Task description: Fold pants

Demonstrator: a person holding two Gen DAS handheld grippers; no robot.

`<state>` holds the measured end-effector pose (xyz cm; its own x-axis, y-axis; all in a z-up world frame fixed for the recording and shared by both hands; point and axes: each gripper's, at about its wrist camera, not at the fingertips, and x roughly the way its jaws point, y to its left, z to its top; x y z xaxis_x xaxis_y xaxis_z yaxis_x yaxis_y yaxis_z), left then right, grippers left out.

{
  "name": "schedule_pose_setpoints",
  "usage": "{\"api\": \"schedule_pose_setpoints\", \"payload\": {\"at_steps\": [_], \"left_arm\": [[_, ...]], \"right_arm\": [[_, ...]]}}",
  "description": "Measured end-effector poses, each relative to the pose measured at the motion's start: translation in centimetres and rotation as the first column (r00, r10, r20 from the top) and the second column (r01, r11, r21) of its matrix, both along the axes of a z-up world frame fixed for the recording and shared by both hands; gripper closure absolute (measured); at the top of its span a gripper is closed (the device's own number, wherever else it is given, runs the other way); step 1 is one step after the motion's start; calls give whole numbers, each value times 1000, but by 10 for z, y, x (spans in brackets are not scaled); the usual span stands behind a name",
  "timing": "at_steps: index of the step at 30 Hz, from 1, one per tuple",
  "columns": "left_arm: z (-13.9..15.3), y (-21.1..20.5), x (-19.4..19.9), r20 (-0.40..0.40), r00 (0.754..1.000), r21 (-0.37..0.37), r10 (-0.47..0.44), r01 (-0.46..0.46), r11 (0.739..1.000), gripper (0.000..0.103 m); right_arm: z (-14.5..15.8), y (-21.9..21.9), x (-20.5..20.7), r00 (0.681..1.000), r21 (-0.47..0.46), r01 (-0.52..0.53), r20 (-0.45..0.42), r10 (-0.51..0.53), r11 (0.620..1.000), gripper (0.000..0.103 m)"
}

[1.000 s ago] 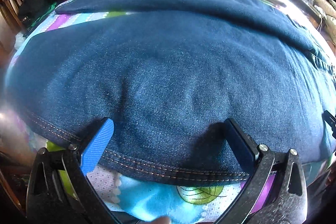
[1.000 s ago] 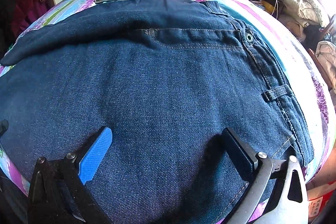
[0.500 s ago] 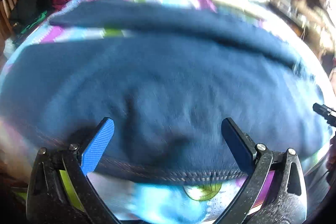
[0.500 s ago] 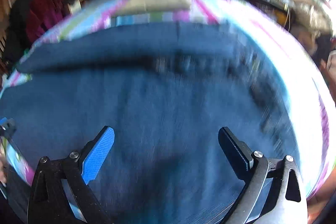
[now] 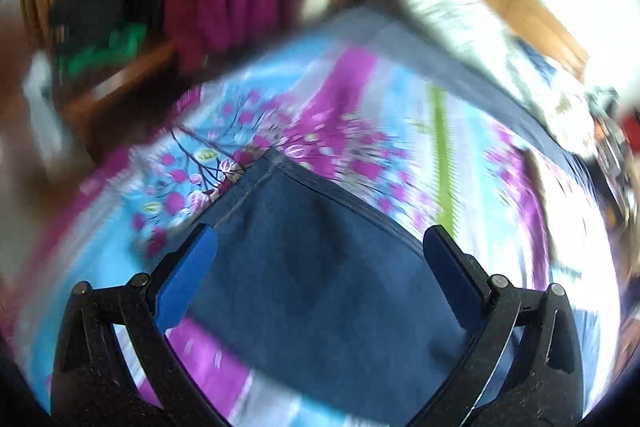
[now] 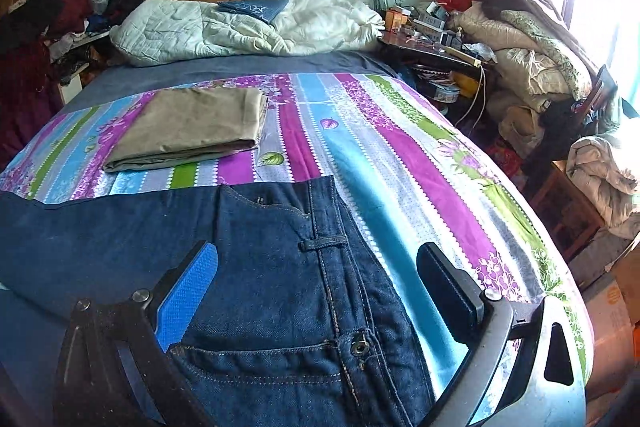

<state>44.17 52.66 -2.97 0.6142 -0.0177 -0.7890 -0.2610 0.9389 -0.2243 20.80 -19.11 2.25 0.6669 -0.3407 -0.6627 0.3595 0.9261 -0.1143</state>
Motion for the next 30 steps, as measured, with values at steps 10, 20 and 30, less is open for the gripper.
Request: {"api": "schedule_pose_setpoints", "payload": {"at_steps": [10,20,30], "left_arm": [[-87,40,104,-193,980,26,53,-49,998,1],[-73,22,68,-67,994,87,-84,90,992,85],[-38,8,15,117,990,151,-79,61,987,89]], "right_arm": [[-10,-13,34,998,0,57,1,-57,998,2],[-27,-27,40,998,20,61,-15,-61,998,2],[-54,-86,76,994,171,-72,-71,85,983,2]]}}
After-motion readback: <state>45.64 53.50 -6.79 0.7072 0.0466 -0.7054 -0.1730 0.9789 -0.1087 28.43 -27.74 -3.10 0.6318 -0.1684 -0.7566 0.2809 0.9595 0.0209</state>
